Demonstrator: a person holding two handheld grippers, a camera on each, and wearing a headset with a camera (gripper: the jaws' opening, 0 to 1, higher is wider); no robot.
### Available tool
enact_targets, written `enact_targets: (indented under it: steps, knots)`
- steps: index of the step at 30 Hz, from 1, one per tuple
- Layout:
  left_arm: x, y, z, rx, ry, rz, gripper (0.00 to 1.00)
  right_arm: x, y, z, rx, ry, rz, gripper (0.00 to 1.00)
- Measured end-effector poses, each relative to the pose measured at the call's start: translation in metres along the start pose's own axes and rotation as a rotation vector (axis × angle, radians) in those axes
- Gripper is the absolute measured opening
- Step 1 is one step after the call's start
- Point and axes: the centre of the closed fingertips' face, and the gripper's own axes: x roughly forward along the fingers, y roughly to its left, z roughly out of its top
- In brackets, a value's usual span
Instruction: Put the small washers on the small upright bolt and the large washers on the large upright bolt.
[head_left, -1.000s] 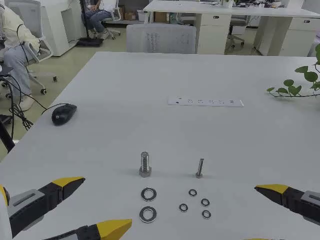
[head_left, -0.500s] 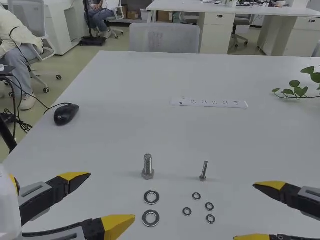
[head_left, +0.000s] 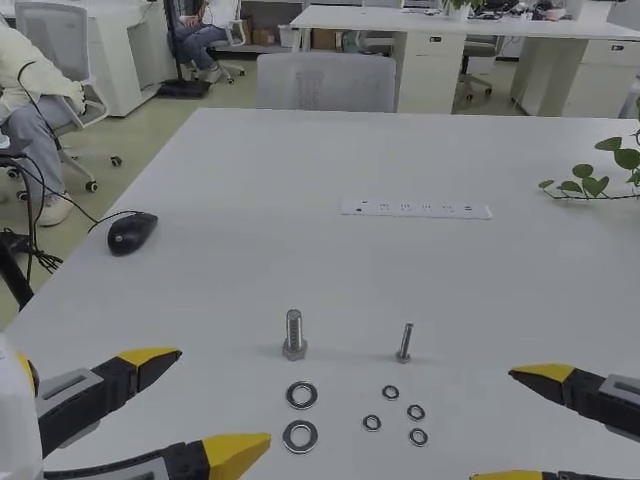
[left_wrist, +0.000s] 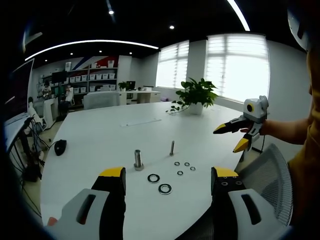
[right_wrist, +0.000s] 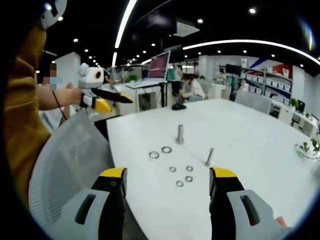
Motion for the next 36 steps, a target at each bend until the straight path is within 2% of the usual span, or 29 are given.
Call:
enact_targets:
  steps: [10, 15, 22, 29, 36]
  knots:
    - [0.002, -0.007, -0.004, -0.004, 0.003, -0.015, 0.69, -0.006, 0.005, -0.008, 0.009, 0.021, -0.004, 0.68]
    - [0.002, -0.010, -0.009, 0.001, 0.022, -0.024, 0.69, -0.006, 0.005, -0.010, 0.012, 0.022, -0.004, 0.68]
    - [0.004, -0.007, 0.001, 0.010, 0.008, -0.025, 0.69, -0.006, 0.004, -0.011, 0.011, 0.025, -0.006, 0.68]
    - [0.011, -0.013, 0.001, 0.014, 0.015, -0.049, 0.69, -0.008, 0.001, -0.013, 0.013, 0.027, -0.011, 0.68]
    - [0.015, -0.015, 0.005, 0.024, 0.010, -0.063, 0.69, -0.008, -0.001, -0.014, 0.016, 0.031, -0.013, 0.68]
